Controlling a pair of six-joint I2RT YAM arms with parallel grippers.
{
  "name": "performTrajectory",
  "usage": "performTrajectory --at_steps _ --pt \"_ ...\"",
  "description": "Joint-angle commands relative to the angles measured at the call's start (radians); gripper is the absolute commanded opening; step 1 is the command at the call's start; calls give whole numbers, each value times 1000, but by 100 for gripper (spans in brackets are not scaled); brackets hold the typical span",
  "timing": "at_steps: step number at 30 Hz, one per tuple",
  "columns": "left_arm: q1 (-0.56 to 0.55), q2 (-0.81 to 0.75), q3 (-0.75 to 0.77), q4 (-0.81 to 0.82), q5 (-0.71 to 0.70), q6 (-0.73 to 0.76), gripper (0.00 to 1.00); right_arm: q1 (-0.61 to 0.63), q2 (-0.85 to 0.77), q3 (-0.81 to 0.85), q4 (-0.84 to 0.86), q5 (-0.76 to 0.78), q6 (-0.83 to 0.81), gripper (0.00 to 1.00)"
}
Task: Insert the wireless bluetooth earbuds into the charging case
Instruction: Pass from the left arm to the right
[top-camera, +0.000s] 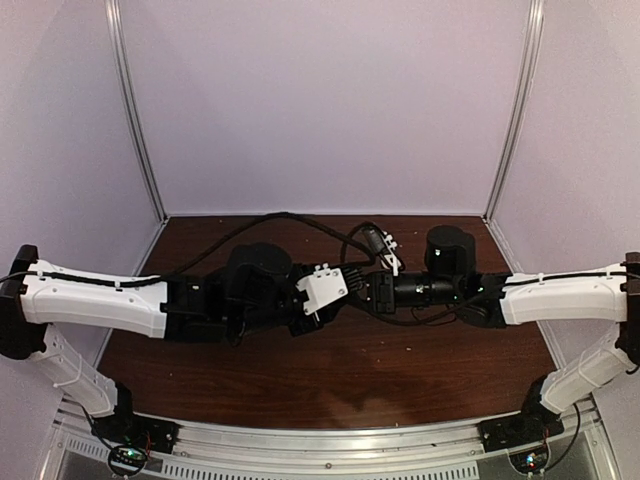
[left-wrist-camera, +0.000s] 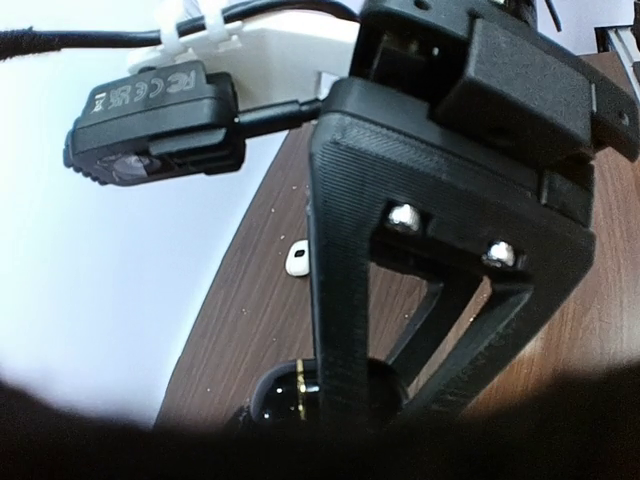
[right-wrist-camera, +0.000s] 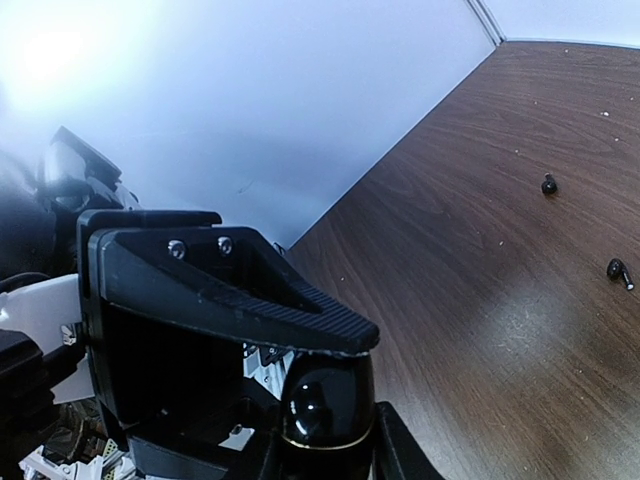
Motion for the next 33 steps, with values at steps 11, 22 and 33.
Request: performTrajectory --at_steps 11,22,33 --pt "-10 -89 -36 106 -27 -50 64 3 -35 16 23 26 -55 8" --pt "-9 -227 -156 161 54 -4 75 -13 -95 -8 113 -40 -42 6" --pt "-9 -146 -94 199 53 37 72 2 -82 -2 142 -51 17 7"
